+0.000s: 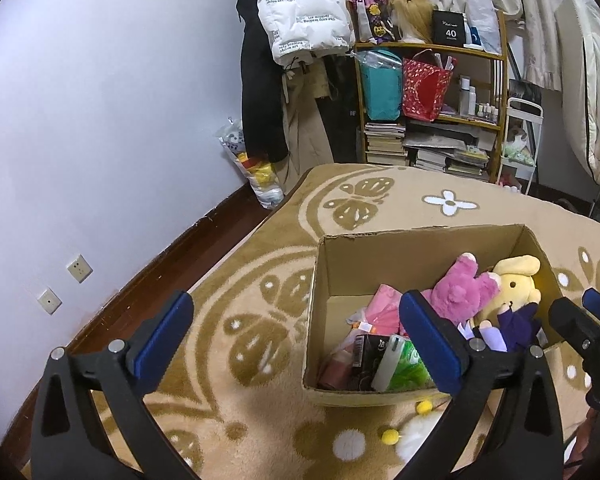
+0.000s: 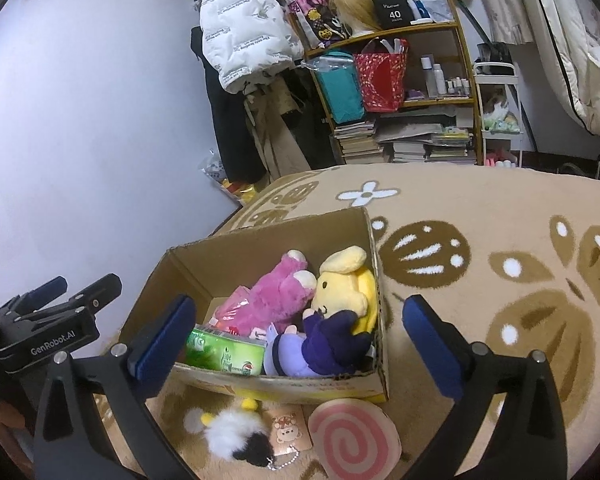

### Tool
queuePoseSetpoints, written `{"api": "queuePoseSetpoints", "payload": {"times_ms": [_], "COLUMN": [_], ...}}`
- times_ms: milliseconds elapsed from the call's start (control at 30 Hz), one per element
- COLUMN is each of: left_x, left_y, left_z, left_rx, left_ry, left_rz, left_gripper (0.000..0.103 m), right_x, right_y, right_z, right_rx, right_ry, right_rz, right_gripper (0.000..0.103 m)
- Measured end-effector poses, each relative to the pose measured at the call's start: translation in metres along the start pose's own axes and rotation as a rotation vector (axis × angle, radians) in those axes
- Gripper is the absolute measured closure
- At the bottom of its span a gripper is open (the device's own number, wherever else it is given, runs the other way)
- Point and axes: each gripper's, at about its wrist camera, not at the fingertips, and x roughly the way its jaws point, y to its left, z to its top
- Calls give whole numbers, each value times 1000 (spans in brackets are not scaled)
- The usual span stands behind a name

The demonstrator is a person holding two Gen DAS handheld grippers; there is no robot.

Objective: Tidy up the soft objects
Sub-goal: 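Move the left tool to the white pompom while the right tool moves to the pink swirl cushion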

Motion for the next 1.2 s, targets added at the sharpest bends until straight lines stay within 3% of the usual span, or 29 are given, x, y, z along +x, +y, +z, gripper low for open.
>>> {"api": "queuePoseSetpoints", "payload": {"times_ms": [600,1000,1200], "left_x": [-38,-50,-53], "left_y": [-4,1,-4], "left_z": [-12,-24,-31], "left_rx": [34,13,55], "left_ry": [-26,2,25], "left_rz": [-8,-35,-20], "left_gripper": [1,1,1], "right_x": [-32,-46,-51], "right_y": [7,8,13], "right_z": [-12,-26,-33], "right_rx": [-2,-9,-32], "right_ry": [-14,17,38], "right_rz": [-40,-89,-112], "right_gripper": [0,0,0]}}
